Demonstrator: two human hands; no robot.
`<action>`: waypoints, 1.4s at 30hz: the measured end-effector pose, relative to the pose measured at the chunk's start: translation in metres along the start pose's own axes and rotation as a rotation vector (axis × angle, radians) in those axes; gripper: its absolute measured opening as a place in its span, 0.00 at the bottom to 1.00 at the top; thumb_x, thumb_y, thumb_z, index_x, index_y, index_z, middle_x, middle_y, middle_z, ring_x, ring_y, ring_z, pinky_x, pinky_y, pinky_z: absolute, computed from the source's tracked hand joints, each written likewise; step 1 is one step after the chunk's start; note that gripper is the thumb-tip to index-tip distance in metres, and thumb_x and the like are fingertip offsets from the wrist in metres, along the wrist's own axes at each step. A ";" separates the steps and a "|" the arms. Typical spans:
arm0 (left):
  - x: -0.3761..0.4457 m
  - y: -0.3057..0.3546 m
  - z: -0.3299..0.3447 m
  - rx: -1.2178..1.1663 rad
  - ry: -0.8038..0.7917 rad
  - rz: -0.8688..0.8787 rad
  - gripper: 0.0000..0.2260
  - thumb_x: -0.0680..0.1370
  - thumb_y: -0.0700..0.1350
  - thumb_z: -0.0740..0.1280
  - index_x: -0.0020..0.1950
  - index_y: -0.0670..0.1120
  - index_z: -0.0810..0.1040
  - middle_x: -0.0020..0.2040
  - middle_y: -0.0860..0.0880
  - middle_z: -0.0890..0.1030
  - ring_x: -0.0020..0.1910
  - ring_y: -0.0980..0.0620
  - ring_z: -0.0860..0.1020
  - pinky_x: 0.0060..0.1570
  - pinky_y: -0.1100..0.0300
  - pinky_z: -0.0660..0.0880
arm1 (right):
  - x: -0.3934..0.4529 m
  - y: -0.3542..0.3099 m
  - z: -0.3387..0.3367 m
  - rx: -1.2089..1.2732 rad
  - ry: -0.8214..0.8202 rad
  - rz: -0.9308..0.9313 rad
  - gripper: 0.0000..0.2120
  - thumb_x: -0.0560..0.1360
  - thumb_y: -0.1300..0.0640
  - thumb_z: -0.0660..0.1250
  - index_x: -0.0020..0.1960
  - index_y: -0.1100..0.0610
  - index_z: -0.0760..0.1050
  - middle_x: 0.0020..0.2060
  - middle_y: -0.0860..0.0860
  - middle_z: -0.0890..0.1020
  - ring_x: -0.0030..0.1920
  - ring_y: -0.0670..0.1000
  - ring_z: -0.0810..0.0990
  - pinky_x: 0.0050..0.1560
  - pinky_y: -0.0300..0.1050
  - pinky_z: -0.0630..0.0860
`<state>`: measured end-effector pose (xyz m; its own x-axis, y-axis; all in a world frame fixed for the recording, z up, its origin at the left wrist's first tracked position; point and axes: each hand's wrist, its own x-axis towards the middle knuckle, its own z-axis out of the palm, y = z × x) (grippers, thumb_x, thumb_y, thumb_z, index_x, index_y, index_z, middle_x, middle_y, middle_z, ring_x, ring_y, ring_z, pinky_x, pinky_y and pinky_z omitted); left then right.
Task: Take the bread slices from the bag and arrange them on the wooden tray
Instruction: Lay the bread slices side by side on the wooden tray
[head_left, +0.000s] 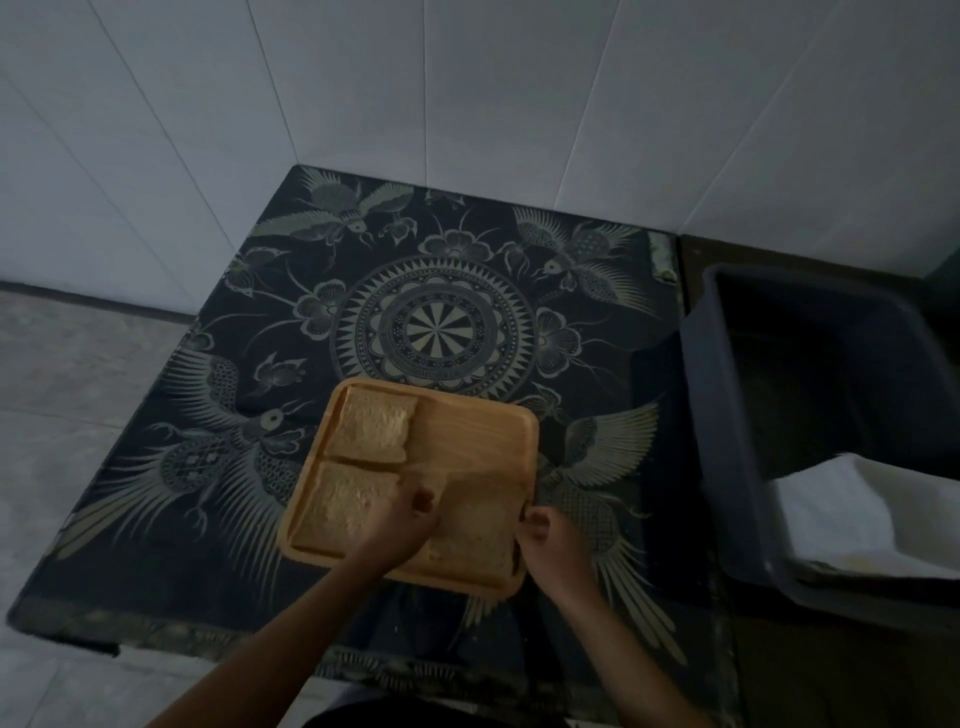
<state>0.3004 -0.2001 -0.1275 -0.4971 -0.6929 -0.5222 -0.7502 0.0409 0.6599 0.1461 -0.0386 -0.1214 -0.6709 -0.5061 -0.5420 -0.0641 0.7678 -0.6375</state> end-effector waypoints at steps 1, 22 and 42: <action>-0.001 -0.001 0.004 -0.014 0.013 -0.019 0.16 0.76 0.48 0.71 0.63 0.46 0.79 0.54 0.49 0.82 0.52 0.50 0.80 0.54 0.51 0.79 | -0.001 0.003 0.002 -0.008 -0.019 -0.002 0.11 0.81 0.49 0.67 0.61 0.51 0.77 0.50 0.44 0.81 0.49 0.45 0.81 0.45 0.40 0.78; -0.019 -0.014 0.012 -0.128 -0.021 -0.052 0.13 0.77 0.44 0.72 0.61 0.45 0.83 0.55 0.48 0.86 0.52 0.51 0.82 0.50 0.60 0.77 | -0.007 0.019 0.022 0.229 -0.066 0.090 0.13 0.77 0.52 0.74 0.60 0.52 0.79 0.55 0.50 0.83 0.55 0.50 0.83 0.56 0.56 0.84; -0.026 -0.007 0.009 -0.175 0.002 -0.095 0.10 0.75 0.43 0.73 0.56 0.50 0.85 0.47 0.53 0.86 0.47 0.55 0.83 0.39 0.67 0.76 | -0.007 0.014 0.017 0.317 -0.066 0.085 0.14 0.74 0.53 0.77 0.59 0.50 0.81 0.53 0.47 0.85 0.53 0.48 0.84 0.57 0.55 0.84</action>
<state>0.3150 -0.1758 -0.1236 -0.4270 -0.6888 -0.5858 -0.7065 -0.1502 0.6916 0.1626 -0.0306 -0.1358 -0.6138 -0.4777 -0.6285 0.2302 0.6532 -0.7213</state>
